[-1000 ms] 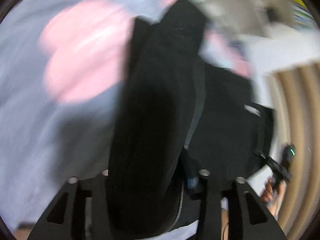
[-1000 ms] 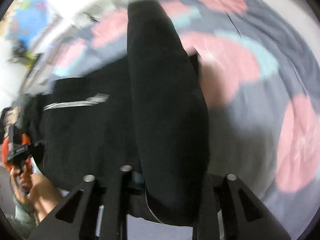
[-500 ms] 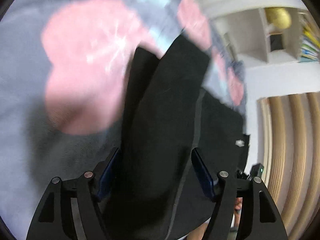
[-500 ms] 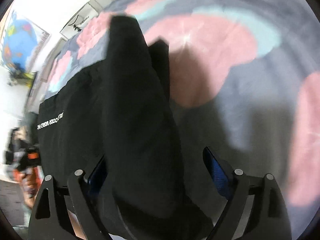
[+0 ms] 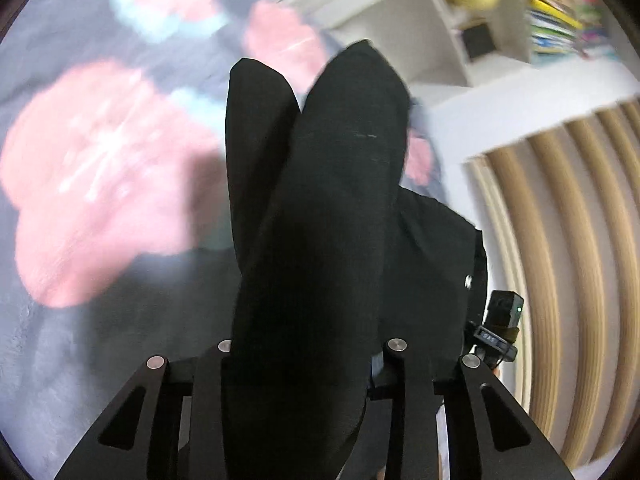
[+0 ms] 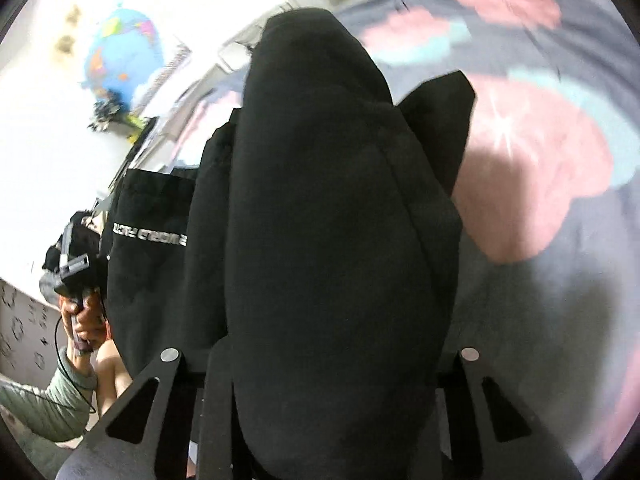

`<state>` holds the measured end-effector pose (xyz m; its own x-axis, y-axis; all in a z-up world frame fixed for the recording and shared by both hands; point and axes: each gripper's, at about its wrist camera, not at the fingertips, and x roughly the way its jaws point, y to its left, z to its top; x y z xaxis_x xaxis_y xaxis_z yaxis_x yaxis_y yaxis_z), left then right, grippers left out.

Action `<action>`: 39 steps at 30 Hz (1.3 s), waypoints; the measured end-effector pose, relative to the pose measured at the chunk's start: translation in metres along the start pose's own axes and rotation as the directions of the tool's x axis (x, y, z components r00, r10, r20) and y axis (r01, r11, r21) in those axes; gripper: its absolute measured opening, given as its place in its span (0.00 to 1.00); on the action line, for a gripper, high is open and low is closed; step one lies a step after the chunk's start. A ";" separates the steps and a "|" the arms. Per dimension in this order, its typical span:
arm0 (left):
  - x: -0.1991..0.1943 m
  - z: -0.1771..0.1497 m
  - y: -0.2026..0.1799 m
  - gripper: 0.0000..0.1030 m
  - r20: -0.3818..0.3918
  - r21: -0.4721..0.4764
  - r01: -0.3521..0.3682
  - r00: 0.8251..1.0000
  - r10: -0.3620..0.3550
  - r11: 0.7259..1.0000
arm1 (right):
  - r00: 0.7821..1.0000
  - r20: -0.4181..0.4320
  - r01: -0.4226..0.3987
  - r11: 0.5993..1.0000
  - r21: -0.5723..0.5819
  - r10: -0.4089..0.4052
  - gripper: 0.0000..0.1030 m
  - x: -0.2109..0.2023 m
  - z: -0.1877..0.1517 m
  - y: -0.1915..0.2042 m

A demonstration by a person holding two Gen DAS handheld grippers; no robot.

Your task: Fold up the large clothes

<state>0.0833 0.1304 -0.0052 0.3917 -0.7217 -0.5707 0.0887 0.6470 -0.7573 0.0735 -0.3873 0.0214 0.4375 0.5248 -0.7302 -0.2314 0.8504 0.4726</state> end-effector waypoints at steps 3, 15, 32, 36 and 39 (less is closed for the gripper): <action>-0.014 -0.007 -0.017 0.35 0.022 0.024 0.023 0.999 -0.024 0.999 | 0.999 0.034 0.018 0.999 -0.034 -0.017 0.33 -0.031 -0.009 0.020; 0.000 -0.037 0.062 0.58 -0.089 -0.261 -0.220 0.975 0.203 0.940 | 0.982 -0.167 0.136 0.930 0.341 -0.082 0.72 0.032 -0.032 -0.055; 0.064 -0.076 -0.108 0.63 0.019 0.344 -0.351 0.930 0.367 0.871 | 0.931 0.048 0.358 0.932 0.060 -0.361 0.72 0.005 -0.035 0.120; 0.109 -0.084 -0.074 0.66 -0.033 0.321 -0.411 0.896 0.444 0.853 | 0.871 -0.115 0.487 0.871 0.069 -0.478 0.80 0.089 -0.061 0.110; 0.104 -0.082 -0.079 0.66 -0.029 0.329 -0.412 0.895 0.446 0.849 | 0.877 -0.080 0.480 0.871 0.108 -0.473 0.81 0.083 -0.070 0.103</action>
<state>0.0418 -0.0155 -0.0310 0.3633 -0.3646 -0.8574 0.2153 0.9282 -0.3034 0.0250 -0.2531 -0.0249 0.4234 0.0611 -0.9039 0.1022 0.9881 0.1147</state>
